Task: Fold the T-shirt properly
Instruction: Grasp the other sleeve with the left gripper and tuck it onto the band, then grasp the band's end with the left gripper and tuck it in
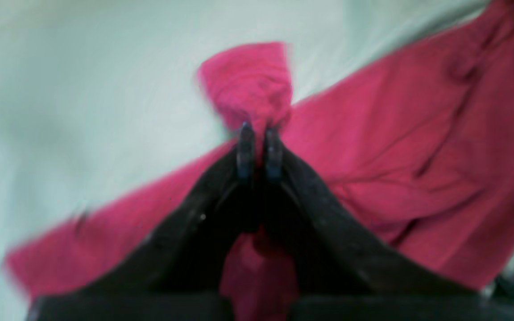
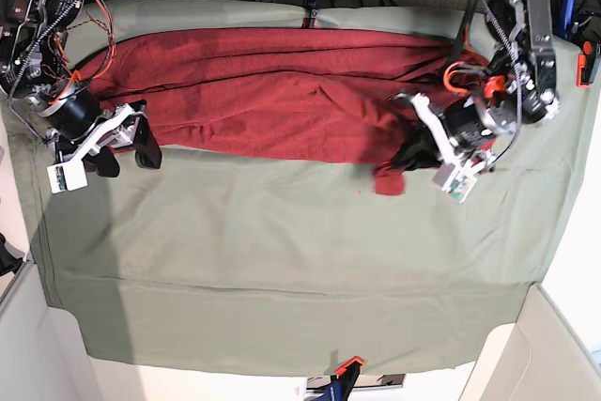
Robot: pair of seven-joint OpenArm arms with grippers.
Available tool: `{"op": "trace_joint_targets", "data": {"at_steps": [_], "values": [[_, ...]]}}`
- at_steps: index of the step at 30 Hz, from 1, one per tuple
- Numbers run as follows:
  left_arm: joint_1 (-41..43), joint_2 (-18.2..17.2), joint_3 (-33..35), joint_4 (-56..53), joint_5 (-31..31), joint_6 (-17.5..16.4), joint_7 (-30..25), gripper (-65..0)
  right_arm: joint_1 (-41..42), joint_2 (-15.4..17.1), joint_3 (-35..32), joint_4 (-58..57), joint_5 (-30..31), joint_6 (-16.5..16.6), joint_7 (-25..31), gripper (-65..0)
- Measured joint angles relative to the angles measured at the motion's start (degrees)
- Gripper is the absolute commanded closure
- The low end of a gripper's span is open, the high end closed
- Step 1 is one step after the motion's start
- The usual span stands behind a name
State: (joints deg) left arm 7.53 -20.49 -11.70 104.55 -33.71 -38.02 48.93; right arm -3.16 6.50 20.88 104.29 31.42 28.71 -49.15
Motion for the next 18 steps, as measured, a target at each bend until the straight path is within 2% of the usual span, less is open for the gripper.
{"op": "trace_joint_targets", "data": {"at_steps": [5, 6, 10, 12, 14, 18], "values": [[2.1, 0.0, -5.4, -0.1, -0.2, -0.1, -0.9, 0.0, 0.0, 0.0, 0.0, 0.0, 0.1, 0.0, 0.0, -44.7], [2.6, -0.2, -5.4, -0.6, 0.1, -0.2, -1.2, -2.9, 0.0, 0.0, 0.0, 0.0, 0.1, 0.0, 0.0, -44.7], [5.4, -0.6, -5.5, -4.5, 2.9, 0.3, -1.1, -29.1, 0.0, 0.0, 0.0, 0.0, 0.1, 0.0, 0.0, -44.7], [6.2, -0.5, -5.5, -5.8, 4.8, 3.0, -1.4, -35.3, 0.0, 0.0, 0.0, 0.0, 0.1, 0.0, 0.0, -44.7], [6.4, -0.5, -5.7, -6.2, 6.0, 4.8, -3.2, -35.7, 0.0, 0.0, 0.0, 0.0, 0.1, 0.0, 0.0, -44.7], [6.4, -0.4, -9.5, -6.2, 5.6, 6.5, -3.4, -35.7, 0.0, 0.0, 0.0, 0.0, 0.1, 0.0, 0.0, -44.7]]}}
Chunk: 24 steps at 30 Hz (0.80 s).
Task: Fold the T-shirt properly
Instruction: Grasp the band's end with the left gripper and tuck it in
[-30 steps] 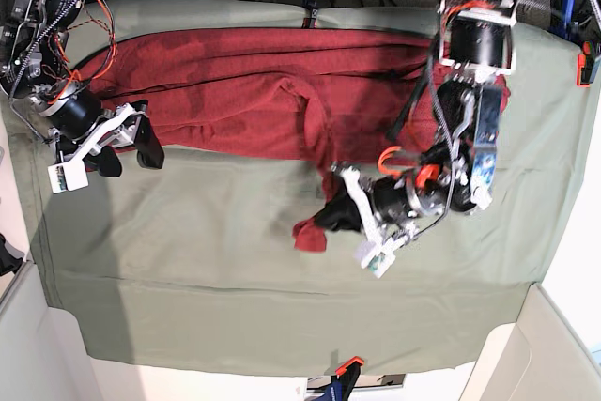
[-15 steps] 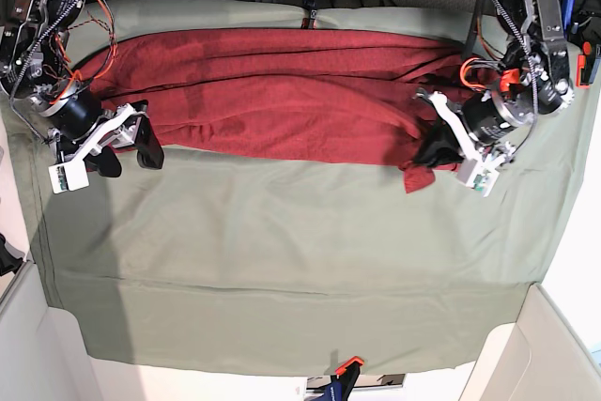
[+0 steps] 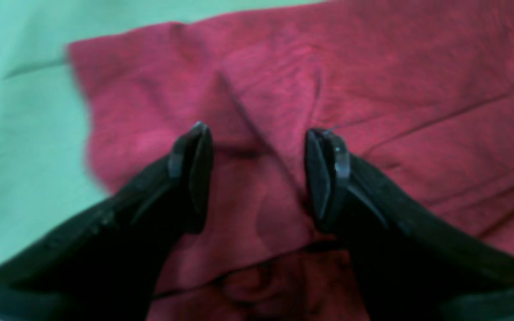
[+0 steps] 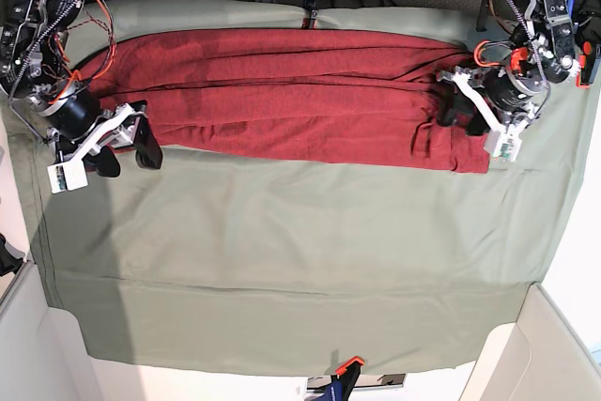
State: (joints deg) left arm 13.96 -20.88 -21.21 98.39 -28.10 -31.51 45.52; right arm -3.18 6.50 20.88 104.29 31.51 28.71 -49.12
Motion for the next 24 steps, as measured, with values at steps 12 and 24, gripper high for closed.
{"op": "trace_joint_targets", "data": {"at_steps": [12, 24], "values": [[0.8, -2.9, -15.1, -3.5, -11.5, -1.0, -0.1, -46.3, 0.0, 0.0, 0.0, 0.0, 1.8, 0.0, 0.0, -44.7], [0.8, -2.3, -15.0, -15.5, -23.6, -5.0, 2.1, -47.0, -0.1, 0.0, 0.0, 0.0, 2.0, 0.0, 0.0, -44.7]]}}
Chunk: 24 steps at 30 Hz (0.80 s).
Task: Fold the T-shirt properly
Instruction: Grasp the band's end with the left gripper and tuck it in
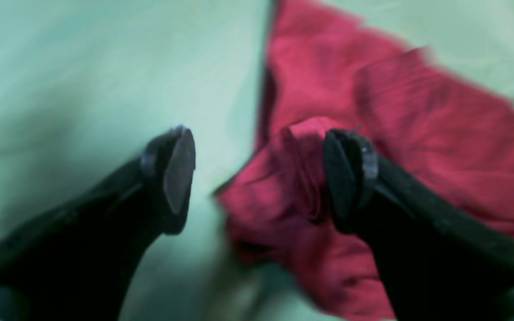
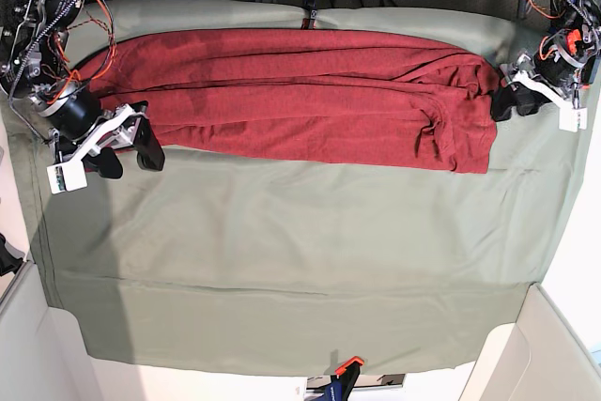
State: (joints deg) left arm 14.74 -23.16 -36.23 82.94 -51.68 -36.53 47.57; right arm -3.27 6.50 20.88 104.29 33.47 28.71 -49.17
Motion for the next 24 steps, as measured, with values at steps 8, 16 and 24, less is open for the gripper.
{"op": "trace_joint_targets", "data": {"at_steps": [8, 16, 24], "values": [[0.0, 2.0, 3.8, 0.0, -0.5, -1.3, 0.0, -46.9, -0.1, 0.0, 0.0, 0.0, 0.1, 0.0, 0.0, -44.7], [-0.3, 2.9, 5.3, 0.0, -0.7, -1.4, -0.9, -46.9, -0.1, 0.0, 0.0, 0.0, 0.2, 0.0, -0.2, -44.7], [-0.5, 4.7, 11.8, 0.2, 1.3, -1.7, -5.2, -46.9, -0.1, 0.0, 0.0, 0.0, 0.2, 0.0, -0.5, -44.7]]}}
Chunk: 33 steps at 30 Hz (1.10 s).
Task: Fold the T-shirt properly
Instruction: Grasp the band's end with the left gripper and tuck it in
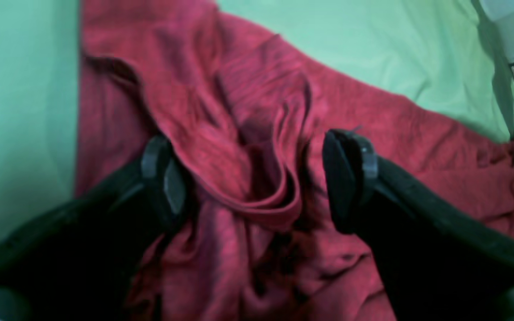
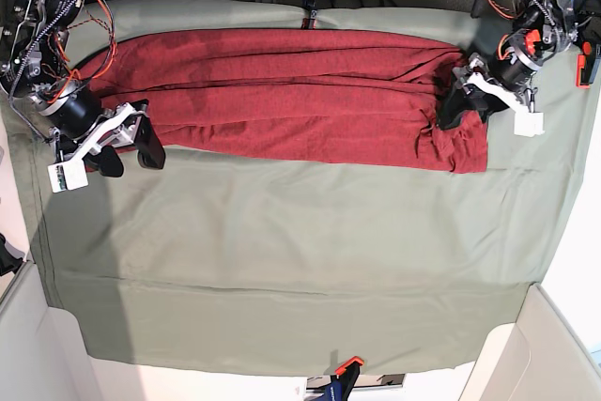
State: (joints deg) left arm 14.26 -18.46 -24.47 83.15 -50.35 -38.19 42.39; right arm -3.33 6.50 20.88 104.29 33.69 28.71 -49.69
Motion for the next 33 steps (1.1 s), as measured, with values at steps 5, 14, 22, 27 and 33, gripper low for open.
{"op": "trace_joint_targets", "data": {"at_steps": [5, 14, 22, 27, 33], "values": [[-1.0, 1.9, 1.2, 0.0, 0.9, 0.0, -0.4, -46.8, 0.0, 0.0, 0.0, 0.0, 0.0, 0.0, -0.3, -44.7], [-1.4, 2.9, 1.3, 0.0, 7.0, -0.9, -1.4, 0.0, 0.0, 0.0, 0.0, 0.0, 0.0, 0.0, -0.3, -44.7], [-2.3, 2.2, -1.2, 0.1, 9.1, -1.7, -1.4, 0.0, 0.0, 0.0, 0.0, 0.0, 0.0, 0.0, -0.3, -44.7], [-5.5, -1.7, -6.2, 0.0, 12.3, -1.5, 0.0, 0.0, 0.0, 0.0, 0.0, 0.0, 0.0, 0.0, -0.3, -44.7], [-8.1, -4.6, -5.9, 0.0, 14.2, -1.5, -0.2, 0.0, 0.0, 0.0, 0.0, 0.0, 0.0, 0.0, -0.2, -44.7]]}}
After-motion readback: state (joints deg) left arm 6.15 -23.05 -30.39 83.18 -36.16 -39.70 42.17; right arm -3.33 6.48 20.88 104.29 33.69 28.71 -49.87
